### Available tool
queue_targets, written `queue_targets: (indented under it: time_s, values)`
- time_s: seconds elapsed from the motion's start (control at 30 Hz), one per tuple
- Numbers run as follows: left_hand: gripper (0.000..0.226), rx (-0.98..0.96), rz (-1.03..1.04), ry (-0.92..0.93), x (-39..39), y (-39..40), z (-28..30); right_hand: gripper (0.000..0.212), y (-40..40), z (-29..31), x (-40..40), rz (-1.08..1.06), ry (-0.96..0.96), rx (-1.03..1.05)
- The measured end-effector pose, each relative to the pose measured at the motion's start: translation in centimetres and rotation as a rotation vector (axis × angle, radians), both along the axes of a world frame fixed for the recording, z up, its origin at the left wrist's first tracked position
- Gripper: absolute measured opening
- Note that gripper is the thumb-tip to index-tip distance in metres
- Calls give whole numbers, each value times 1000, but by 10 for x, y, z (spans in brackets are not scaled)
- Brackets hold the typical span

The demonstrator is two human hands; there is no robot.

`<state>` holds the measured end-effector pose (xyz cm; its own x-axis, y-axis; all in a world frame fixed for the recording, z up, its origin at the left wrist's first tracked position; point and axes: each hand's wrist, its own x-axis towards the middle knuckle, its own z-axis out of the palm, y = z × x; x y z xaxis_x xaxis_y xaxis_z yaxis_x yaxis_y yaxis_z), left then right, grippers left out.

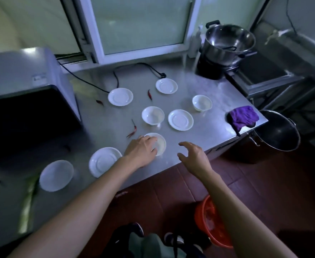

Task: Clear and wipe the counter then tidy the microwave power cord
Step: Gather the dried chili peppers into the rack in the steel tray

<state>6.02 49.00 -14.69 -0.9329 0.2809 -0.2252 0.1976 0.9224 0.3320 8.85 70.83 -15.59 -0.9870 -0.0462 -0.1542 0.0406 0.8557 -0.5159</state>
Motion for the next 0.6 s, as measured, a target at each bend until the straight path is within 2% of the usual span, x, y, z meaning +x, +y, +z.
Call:
queue_targets:
  time_s: [0.3,0.47,0.6]
  values:
    - [47,49,189,8,29,-104,-11,43,-104,-3,-18,197,6,3]
    - [37,75,343,5,47,-147,-19,42,-151,-10,-33,324,-8,-19]
    - [43,111,450,-5,57,-172,-25,42,-179,-25,-51,409,-16,18]
